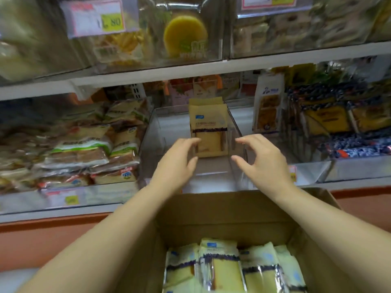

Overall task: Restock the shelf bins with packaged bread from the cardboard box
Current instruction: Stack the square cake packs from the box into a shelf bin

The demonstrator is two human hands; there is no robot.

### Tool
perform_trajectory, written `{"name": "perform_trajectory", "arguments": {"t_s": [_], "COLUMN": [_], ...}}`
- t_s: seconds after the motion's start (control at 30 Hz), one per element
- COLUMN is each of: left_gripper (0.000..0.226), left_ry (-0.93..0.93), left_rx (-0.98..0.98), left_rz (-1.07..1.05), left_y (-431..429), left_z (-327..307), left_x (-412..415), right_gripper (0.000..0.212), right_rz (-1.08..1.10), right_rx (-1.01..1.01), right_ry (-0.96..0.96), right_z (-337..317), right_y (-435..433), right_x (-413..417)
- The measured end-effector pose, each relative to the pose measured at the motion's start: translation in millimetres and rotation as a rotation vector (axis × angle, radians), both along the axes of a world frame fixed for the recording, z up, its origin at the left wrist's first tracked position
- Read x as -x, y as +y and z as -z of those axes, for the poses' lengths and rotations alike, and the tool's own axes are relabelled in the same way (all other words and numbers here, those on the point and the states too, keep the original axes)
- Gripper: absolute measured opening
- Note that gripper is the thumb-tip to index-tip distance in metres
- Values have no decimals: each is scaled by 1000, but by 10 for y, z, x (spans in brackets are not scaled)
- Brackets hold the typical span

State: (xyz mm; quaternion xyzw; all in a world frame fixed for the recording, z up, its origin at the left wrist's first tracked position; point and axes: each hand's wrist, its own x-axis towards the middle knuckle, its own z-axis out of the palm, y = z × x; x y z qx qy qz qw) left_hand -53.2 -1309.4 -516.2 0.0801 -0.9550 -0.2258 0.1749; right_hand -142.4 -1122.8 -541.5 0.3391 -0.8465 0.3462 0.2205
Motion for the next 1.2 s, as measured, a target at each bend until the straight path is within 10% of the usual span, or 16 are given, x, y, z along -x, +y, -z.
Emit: {"name": "perform_trajectory", "arguments": {"t_s": [0.23, 0.53, 0.83, 1.07, 1.2], "left_gripper": [30, 33, 33, 34, 34], "left_ry": [-37, -134, -149, -173, -190], "left_rx": [-50, 30, 84, 78, 92], "left_rz": [-38, -77, -22, -9, 2], "left_y": [-45, -240, -260, -243, -199], "left_z": [153, 408, 452, 505, 500], "left_x": [-998, -1152, -997, -982, -984], "right_gripper": [13, 54, 28, 67, 22], "right_rz": [-278, -192, 146, 193, 119], "right_rx": [-277, -902, -505, -183, -138], "right_ry": [32, -738, -1428, -1587, -1477], "right_z": [343, 1392, 2149, 2176, 1795], "right_y": [-26, -61, -10, -5, -79], "right_x": [-686, -616, -700, -824, -897]}}
